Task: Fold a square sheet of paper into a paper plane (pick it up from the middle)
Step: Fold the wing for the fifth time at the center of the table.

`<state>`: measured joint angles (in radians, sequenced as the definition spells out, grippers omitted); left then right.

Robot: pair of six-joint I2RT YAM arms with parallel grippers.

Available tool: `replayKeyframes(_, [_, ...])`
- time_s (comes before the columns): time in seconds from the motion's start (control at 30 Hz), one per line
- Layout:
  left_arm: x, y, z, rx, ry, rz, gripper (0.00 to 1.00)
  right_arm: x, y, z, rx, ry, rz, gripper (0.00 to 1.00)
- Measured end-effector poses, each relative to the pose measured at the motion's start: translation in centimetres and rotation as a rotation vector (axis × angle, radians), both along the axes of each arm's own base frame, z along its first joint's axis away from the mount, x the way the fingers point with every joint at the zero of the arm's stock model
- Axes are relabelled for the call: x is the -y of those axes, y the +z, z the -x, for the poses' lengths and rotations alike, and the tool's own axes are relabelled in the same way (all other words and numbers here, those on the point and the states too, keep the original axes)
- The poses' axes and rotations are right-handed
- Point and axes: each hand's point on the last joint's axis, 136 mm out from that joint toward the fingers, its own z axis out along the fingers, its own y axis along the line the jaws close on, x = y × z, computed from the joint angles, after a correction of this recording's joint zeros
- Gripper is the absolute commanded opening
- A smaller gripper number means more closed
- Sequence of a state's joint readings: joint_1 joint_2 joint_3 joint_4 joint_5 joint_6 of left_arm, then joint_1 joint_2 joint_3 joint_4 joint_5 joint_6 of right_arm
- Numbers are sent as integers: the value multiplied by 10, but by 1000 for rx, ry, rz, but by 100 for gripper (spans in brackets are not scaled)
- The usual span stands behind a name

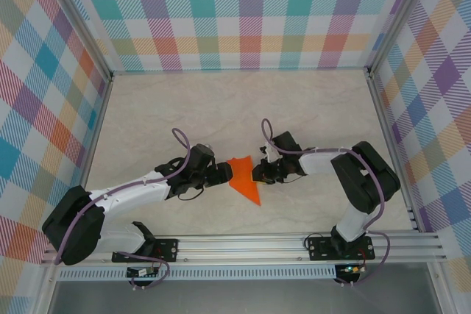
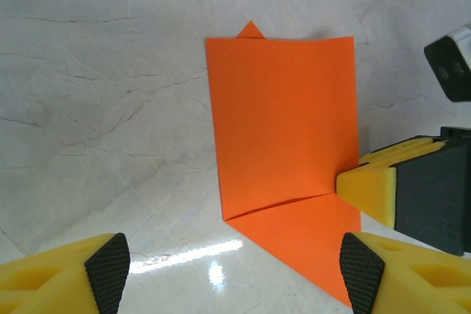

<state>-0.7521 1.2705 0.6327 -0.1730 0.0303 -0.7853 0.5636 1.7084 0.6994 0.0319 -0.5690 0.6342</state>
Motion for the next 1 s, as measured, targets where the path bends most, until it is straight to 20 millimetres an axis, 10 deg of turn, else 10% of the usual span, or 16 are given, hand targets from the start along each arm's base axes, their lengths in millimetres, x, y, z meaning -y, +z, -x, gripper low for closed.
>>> replayKeyframes(0.57, [11, -6, -3, -14, -17, 30, 78, 30, 24, -5, 59, -244, 68, 57])
replayKeyframes(1.0, [10, 0, -11, 35, 10, 41, 79, 16, 70, 26, 164, -16, 2, 17])
